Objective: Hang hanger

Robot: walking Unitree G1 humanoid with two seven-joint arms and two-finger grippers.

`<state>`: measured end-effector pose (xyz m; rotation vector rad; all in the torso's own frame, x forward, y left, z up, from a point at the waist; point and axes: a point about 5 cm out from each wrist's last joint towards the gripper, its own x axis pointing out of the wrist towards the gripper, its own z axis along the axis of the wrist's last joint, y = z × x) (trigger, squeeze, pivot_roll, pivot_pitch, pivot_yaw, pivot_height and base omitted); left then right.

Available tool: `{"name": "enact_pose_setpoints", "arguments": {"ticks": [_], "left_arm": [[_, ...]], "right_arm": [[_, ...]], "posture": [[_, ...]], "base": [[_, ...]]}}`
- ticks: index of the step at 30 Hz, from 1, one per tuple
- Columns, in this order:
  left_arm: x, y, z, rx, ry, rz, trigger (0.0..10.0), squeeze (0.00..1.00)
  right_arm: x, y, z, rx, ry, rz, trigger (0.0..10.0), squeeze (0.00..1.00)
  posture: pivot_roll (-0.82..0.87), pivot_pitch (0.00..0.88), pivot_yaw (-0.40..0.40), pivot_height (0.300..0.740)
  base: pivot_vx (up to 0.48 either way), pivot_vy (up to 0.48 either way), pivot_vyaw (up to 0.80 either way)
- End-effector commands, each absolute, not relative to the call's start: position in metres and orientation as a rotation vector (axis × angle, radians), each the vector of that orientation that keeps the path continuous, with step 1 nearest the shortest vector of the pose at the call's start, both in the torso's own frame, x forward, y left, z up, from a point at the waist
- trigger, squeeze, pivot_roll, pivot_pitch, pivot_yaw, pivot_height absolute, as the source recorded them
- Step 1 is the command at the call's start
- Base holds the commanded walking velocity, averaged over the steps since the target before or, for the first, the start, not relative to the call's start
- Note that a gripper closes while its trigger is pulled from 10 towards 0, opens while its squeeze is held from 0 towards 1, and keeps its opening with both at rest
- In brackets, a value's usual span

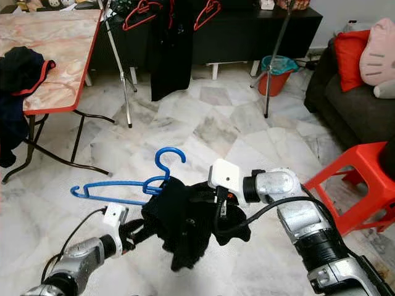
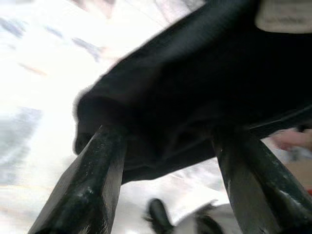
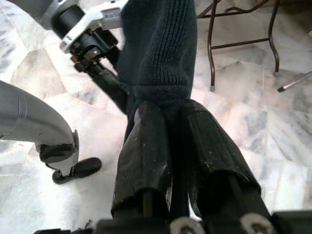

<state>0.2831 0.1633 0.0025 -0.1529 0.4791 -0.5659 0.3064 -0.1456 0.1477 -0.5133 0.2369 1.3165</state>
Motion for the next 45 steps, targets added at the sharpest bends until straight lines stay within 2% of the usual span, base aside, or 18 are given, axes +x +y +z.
{"name": "enact_pose_setpoints", "arguments": {"ticks": [1, 8, 12, 19, 28, 34, 35, 36, 37, 38, 39, 45], "left_arm": [[0.282, 0.168, 0.000, -0.108, 0.486, -0.532, 10.0, 0.00], [0.284, 0.176, 0.002, -0.017, 0.454, -0.485, 10.0, 0.00], [0.283, 0.176, 0.003, -0.022, 0.436, -0.498, 10.0, 0.00], [0.282, 0.167, 0.007, 0.047, 0.406, -0.647, 10.0, 0.00], [0.264, 0.161, -0.005, 0.117, 0.536, -0.909, 10.0, 0.00], [0.268, 0.162, -0.003, 0.140, 0.533, -0.902, 10.0, 0.00], [0.270, 0.162, -0.002, 0.154, 0.527, -0.885, 6.8, 0.00], [0.271, 0.161, -0.002, 0.162, 0.524, -0.878, 6.8, 0.00], [0.271, 0.161, -0.002, 0.166, 0.523, -0.874, 4.9, 0.00], [0.272, 0.160, -0.002, 0.167, 0.522, -0.872, 4.9, 0.00], [0.272, 0.159, -0.002, 0.170, 0.521, -0.866, 0.0, 0.00], [0.274, 0.155, -0.003, 0.162, 0.513, -0.799, 0.0, 0.00]], "right_arm": [[0.307, -0.144, 0.160, -0.534, 0.195, 1.338, 0.0, 0.00], [0.305, -0.146, 0.160, -0.540, 0.213, 1.354, 0.0, 0.00], [0.305, -0.147, 0.160, -0.541, 0.219, 1.356, 0.0, 0.00], [0.305, -0.145, 0.161, -0.537, 0.222, 1.379, 0.0, 0.00], [0.304, -0.146, 0.161, -0.539, 0.229, 1.386, 0.0, 0.00], [0.304, -0.147, 0.160, -0.543, 0.234, 1.388, 0.0, 0.00], [0.304, -0.146, 0.160, -0.546, 0.234, 1.389, 0.0, 0.00], [0.304, -0.146, 0.161, -0.547, 0.233, 1.390, 0.0, 0.00], [0.304, -0.145, 0.161, -0.547, 0.233, 1.391, 0.0, 0.00], [0.304, -0.145, 0.161, -0.547, 0.233, 1.391, 0.0, 0.00], [0.304, -0.145, 0.161, -0.548, 0.232, 1.391, 0.0, 0.00], [0.305, -0.145, 0.162, -0.552, 0.231, 1.394, 0.0, 0.00]], "posture": [[-0.20, 0.083, -0.049, 0.740], [-0.20, 0.086, -0.053, 0.740], [-0.20, 0.086, -0.053, 0.740], [-0.20, 0.087, -0.055, 0.740], [-0.21, 0.090, -0.059, 0.740], [-0.21, 0.090, -0.064, 0.740], [-0.21, 0.090, -0.064, 0.740], [-0.21, 0.090, -0.064, 0.740], [-0.21, 0.091, -0.065, 0.740], [-0.21, 0.091, -0.065, 0.740], [-0.21, 0.090, -0.066, 0.740], [-0.21, 0.091, -0.067, 0.740]], "base": [[0.000, 0.000, 0.00], [0.000, 0.000, 0.00], [0.000, 0.000, 0.00], [0.000, 0.000, 0.00], [0.000, 0.000, 0.00], [0.000, 0.000, 0.00], [0.000, 0.000, 0.00], [0.000, 0.000, 0.00], [0.000, 0.000, 0.00], [0.000, 0.000, 0.00], [0.000, 0.000, 0.00], [0.000, 0.000, 0.00]]}}
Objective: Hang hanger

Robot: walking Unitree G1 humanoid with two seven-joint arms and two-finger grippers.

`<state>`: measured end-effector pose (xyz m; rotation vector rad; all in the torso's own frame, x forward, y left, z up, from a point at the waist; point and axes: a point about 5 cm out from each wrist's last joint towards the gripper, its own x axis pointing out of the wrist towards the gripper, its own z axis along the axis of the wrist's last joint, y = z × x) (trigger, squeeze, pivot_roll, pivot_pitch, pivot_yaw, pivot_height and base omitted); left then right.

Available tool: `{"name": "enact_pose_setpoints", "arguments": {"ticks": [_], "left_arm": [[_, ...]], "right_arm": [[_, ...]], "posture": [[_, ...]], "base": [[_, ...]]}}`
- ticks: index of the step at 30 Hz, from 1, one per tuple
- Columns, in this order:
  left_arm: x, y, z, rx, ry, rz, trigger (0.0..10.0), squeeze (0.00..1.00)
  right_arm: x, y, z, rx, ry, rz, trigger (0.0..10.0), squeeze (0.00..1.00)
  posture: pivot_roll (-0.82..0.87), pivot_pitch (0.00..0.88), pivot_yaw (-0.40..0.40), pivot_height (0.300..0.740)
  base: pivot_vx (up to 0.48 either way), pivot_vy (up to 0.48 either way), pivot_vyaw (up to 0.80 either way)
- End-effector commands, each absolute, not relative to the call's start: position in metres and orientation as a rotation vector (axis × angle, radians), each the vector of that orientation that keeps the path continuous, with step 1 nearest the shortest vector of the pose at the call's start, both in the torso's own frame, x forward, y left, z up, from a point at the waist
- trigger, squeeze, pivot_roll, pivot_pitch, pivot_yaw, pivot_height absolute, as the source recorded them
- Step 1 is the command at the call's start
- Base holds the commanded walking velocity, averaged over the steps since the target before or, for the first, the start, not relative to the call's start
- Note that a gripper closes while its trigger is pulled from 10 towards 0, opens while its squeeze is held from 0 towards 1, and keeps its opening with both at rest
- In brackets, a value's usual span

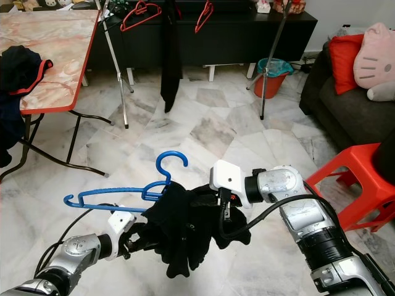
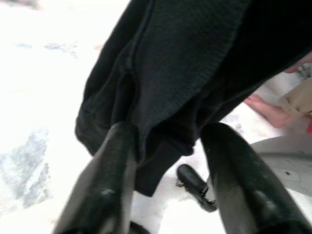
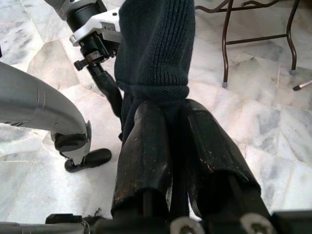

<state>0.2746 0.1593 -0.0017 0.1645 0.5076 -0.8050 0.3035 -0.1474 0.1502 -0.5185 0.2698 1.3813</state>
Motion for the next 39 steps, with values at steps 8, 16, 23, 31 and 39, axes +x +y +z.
{"name": "enact_pose_setpoints", "arguments": {"ticks": [8, 16, 23, 31, 39], "left_arm": [[0.275, 0.147, -0.004, 0.150, 0.487, -0.762, 0.0, 0.00], [0.274, 0.145, -0.005, 0.150, 0.490, -0.760, 0.0, 0.00], [0.272, 0.148, -0.007, 0.164, 0.498, -0.761, 0.0, 0.00], [0.269, 0.146, -0.009, 0.160, 0.508, -0.779, 0.0, 0.00], [0.265, 0.149, -0.014, 0.203, 0.547, -0.778, 0.0, 0.00]], "right_arm": [[0.304, -0.144, 0.162, -0.552, 0.230, 1.400, 0.0, 0.00], [0.303, -0.145, 0.162, -0.554, 0.232, 1.398, 0.0, 0.00], [0.304, -0.145, 0.160, -0.559, 0.241, 1.393, 0.0, 0.00], [0.305, -0.146, 0.159, -0.562, 0.240, 1.381, 0.0, 0.00], [0.306, -0.146, 0.157, -0.567, 0.247, 1.371, 0.0, 0.00]], "posture": [[-0.22, 0.090, -0.068, 0.740], [-0.22, 0.089, -0.068, 0.740], [-0.22, 0.090, -0.067, 0.740], [-0.22, 0.091, -0.065, 0.740], [-0.21, 0.090, -0.064, 0.740]], "base": [[0.000, 0.000, 0.00], [0.000, 0.000, 0.00], [0.000, 0.000, 0.00], [0.000, 0.000, 0.00], [0.000, 0.000, 0.00]]}}
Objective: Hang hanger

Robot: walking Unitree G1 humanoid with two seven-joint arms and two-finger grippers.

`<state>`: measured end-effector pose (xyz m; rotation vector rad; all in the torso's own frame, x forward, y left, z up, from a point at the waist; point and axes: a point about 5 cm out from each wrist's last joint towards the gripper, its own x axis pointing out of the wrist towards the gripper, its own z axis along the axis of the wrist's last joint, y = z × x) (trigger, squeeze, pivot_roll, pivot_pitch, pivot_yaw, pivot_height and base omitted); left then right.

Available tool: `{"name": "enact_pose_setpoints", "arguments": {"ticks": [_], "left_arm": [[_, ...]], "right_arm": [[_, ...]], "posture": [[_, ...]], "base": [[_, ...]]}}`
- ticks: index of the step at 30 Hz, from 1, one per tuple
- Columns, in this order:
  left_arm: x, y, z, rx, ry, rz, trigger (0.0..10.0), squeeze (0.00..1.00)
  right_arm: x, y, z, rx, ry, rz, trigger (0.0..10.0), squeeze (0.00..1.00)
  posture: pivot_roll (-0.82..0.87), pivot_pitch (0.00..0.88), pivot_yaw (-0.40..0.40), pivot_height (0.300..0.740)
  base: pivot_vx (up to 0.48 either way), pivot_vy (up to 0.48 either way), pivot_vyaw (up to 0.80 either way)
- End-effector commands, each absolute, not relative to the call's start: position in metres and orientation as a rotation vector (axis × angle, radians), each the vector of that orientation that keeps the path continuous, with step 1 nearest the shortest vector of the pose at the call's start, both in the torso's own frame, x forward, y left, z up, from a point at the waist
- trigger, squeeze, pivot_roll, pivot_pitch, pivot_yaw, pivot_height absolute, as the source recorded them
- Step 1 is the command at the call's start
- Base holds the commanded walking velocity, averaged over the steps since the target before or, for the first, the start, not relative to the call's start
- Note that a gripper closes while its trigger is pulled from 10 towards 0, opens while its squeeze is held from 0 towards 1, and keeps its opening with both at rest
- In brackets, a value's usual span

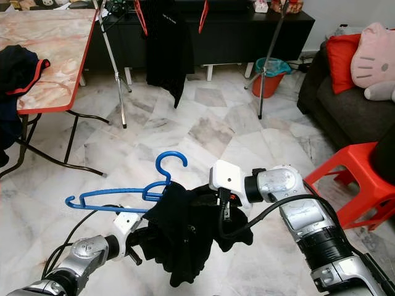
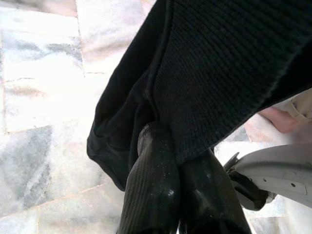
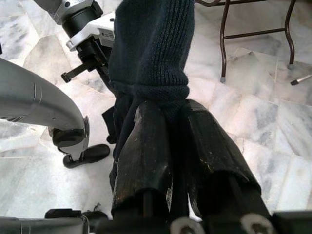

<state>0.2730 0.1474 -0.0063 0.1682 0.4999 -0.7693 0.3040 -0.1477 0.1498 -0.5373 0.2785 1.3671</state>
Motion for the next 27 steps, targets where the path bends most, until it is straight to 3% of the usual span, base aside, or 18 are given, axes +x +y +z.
{"name": "enact_pose_setpoints", "arguments": {"ticks": [1, 8, 12, 16, 18, 19, 27], "left_arm": [[0.265, 0.150, -0.015, 0.211, 0.554, -0.775, 0.0, 0.00], [0.263, 0.163, -0.022, 0.298, 0.609, -0.663, 0.0, 0.00], [0.266, 0.173, -0.023, 0.311, 0.629, -0.537, 0.0, 0.00], [0.273, 0.191, -0.021, 0.354, 0.659, -0.294, 0.0, 0.00], [0.273, 0.193, -0.021, 0.360, 0.664, -0.272, 0.0, 0.00], [0.271, 0.199, -0.023, 0.296, 0.696, -0.198, 10.0, 0.00], [0.260, 0.201, -0.033, 0.230, 0.764, -0.203, 10.0, 0.00]], "right_arm": [[0.306, -0.146, 0.157, -0.568, 0.247, 1.370, 0.0, 0.00], [0.306, -0.149, 0.151, -0.592, 0.272, 1.354, 0.0, 0.00], [0.305, -0.155, 0.143, -0.635, 0.320, 1.329, 0.0, 0.00], [0.304, -0.161, 0.134, -0.653, 0.360, 1.300, 0.0, 0.00], [0.304, -0.161, 0.134, -0.656, 0.361, 1.297, 0.0, 0.00], [0.303, -0.164, 0.130, -0.662, 0.381, 1.286, 0.0, 0.00], [0.298, -0.170, 0.125, -0.557, 0.369, 1.264, 0.0, 0.00]], "posture": [[-0.21, 0.090, -0.064, 0.740], [-0.21, 0.096, -0.060, 0.740], [-0.21, 0.097, -0.058, 0.740], [-0.20, 0.098, -0.055, 0.740], [-0.20, 0.098, -0.055, 0.740], [-0.20, 0.098, -0.053, 0.740], [-0.20, 0.097, -0.048, 0.740]], "base": [[0.000, 0.000, 0.00], [0.000, 0.000, 0.00], [0.000, 0.000, 0.00], [0.000, 0.000, 0.00], [0.000, 0.000, 0.00], [0.000, 0.000, 0.00], [0.000, 0.000, 0.00]]}}
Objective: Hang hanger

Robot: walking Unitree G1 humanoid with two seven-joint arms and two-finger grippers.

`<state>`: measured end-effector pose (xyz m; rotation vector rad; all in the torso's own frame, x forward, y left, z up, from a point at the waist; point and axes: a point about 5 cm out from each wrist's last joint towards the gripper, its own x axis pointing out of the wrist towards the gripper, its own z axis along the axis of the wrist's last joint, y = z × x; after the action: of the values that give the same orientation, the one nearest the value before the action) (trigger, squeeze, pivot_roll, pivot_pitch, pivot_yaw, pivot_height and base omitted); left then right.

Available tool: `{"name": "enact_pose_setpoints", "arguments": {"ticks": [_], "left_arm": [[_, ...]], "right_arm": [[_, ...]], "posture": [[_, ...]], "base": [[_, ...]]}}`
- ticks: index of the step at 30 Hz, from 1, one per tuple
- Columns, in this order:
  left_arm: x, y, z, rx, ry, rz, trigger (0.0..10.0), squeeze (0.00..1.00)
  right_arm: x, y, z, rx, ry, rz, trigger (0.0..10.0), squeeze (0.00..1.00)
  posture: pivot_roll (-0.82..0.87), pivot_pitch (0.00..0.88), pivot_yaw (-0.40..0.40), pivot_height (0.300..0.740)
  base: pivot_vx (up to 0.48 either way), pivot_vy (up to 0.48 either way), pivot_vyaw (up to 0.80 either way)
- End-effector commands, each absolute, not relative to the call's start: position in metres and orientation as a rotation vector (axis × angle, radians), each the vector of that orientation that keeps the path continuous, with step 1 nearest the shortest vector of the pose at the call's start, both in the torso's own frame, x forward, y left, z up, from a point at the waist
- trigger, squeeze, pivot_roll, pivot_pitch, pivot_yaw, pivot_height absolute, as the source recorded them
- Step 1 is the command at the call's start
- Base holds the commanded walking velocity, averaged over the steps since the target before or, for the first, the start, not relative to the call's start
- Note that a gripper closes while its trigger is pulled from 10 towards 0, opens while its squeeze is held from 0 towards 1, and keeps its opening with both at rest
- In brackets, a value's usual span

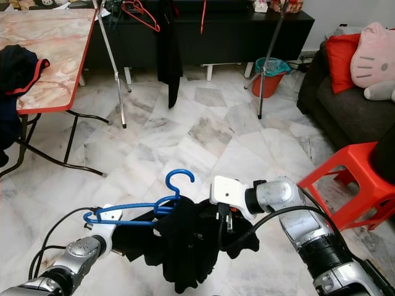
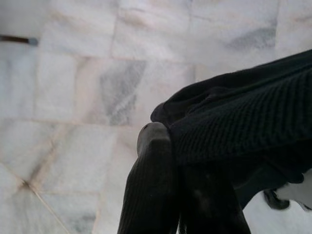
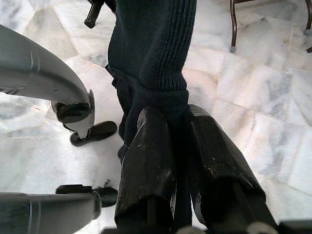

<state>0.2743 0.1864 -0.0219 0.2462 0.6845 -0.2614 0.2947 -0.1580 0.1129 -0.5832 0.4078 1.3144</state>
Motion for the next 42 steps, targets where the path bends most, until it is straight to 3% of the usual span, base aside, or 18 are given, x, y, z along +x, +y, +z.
{"name": "enact_pose_setpoints", "arguments": {"ticks": [1, 4, 8, 11, 16, 18, 28, 33, 42], "left_arm": [[0.259, 0.202, -0.033, 0.239, 0.770, -0.201, 10.0, 0.00], [0.257, 0.205, -0.035, 0.242, 0.794, -0.199, 10.0, 0.00], [0.250, 0.204, -0.040, 0.224, 0.835, -0.235, 10.0, 0.00], [0.249, 0.202, -0.041, 0.221, 0.841, -0.249, 10.0, 0.00], [0.249, 0.202, -0.041, 0.238, 0.842, -0.257, 10.0, 0.00], [0.251, 0.214, -0.038, 0.301, 0.854, -0.228, 10.0, 0.00], [0.251, 0.233, -0.034, 0.340, 0.872, -0.183, 10.0, 0.00], [0.248, 0.232, -0.036, 0.353, 0.884, -0.187, 10.0, 0.00], [0.247, 0.235, -0.036, 0.377, 0.896, -0.179, 10.0, 0.00]], "right_arm": [[0.296, -0.172, 0.124, -0.564, 0.381, 1.276, 0.0, 0.00], [0.294, -0.176, 0.124, -0.551, 0.375, 1.269, 0.0, 0.00], [0.290, -0.170, 0.142, -0.341, 0.236, 1.313, 0.0, 0.00], [0.288, -0.168, 0.145, -0.299, 0.220, 1.328, 0.0, 0.00], [0.274, -0.176, 0.130, -0.360, 0.337, 1.404, 0.0, 0.00], [0.265, -0.190, 0.129, -0.383, 0.400, 1.454, 0.0, 0.00], [0.251, -0.226, 0.132, -0.471, 0.550, 1.459, 0.0, 0.00], [0.247, -0.248, 0.123, -0.599, 0.687, 1.386, 0.0, 0.00], [0.261, -0.266, 0.121, -0.835, 0.735, 1.189, 0.0, 0.00]], "posture": [[-0.20, 0.100, -0.046, 0.740], [-0.20, 0.101, -0.045, 0.740], [-0.20, 0.101, -0.042, 0.740], [-0.20, 0.103, -0.041, 0.740], [-0.20, 0.103, -0.041, 0.740], [-0.20, 0.102, -0.043, 0.740], [-0.21, 0.099, -0.038, 0.740], [-0.21, 0.098, -0.031, 0.740], [-0.21, 0.106, -0.027, 0.740]], "base": [[0.000, 0.000, 0.00], [0.000, 0.000, 0.00], [0.000, 0.000, 0.00], [0.000, 0.000, 0.00], [0.000, 0.000, 0.00], [0.000, 0.000, 0.00], [0.000, 0.000, 0.00], [0.000, 0.000, 0.00], [0.000, 0.000, 0.00]]}}
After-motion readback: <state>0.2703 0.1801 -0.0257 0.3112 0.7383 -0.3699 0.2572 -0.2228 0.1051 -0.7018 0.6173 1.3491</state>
